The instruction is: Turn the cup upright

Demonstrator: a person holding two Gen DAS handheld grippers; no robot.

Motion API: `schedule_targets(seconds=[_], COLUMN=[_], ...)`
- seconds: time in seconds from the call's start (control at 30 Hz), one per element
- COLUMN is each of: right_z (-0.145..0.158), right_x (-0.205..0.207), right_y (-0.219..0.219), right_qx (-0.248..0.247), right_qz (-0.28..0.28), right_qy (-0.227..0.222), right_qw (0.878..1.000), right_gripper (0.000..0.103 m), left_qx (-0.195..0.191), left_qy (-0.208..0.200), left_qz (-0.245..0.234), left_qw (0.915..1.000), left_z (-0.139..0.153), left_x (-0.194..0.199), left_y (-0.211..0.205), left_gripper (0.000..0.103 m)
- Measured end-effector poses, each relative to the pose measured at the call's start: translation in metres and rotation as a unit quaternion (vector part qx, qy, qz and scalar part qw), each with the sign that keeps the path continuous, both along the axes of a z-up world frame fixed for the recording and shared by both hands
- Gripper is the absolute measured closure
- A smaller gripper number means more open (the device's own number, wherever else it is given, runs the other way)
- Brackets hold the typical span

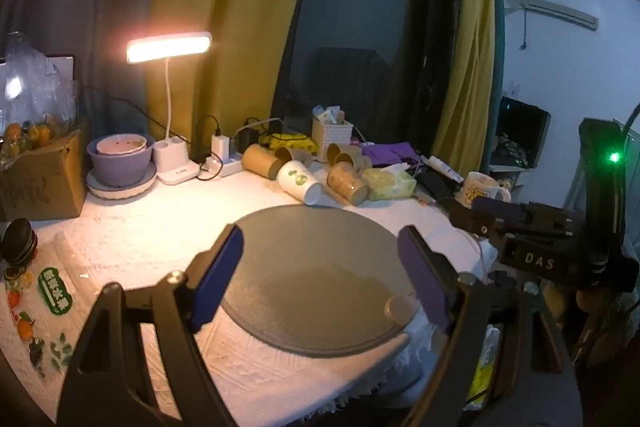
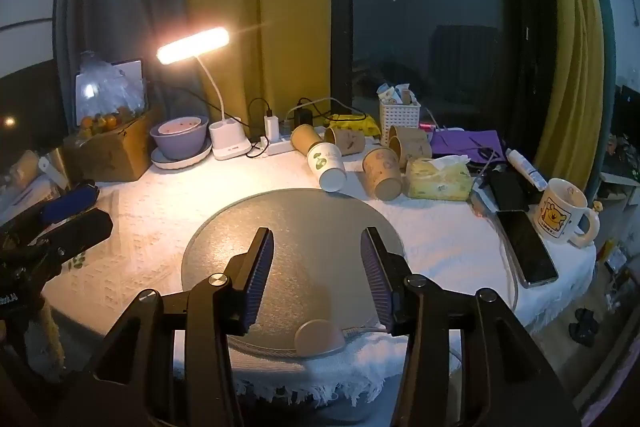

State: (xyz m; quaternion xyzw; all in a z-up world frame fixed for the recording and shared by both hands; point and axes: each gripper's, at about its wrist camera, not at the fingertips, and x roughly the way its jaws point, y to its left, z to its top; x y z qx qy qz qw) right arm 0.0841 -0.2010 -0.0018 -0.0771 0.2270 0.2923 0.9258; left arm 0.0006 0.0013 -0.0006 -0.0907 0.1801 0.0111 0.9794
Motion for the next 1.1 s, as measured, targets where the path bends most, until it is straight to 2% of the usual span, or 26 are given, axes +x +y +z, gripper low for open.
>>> schedule_targets(seconds=[1.1], right_z=[0.002], right_x=[0.001], right_y=[-0.002], right_qx=[-0.008], right_qz=[0.001], right_qy=[0.002], right_qw=[1.0], right_gripper=[0.055], left_qx=[0.005], left_qy=[0.009], left_qz=[-0.008], left_qw=[0.9999], left_z=[-0.002], left_x=[0.001], left_y=[-0.008], left_gripper=[0.022])
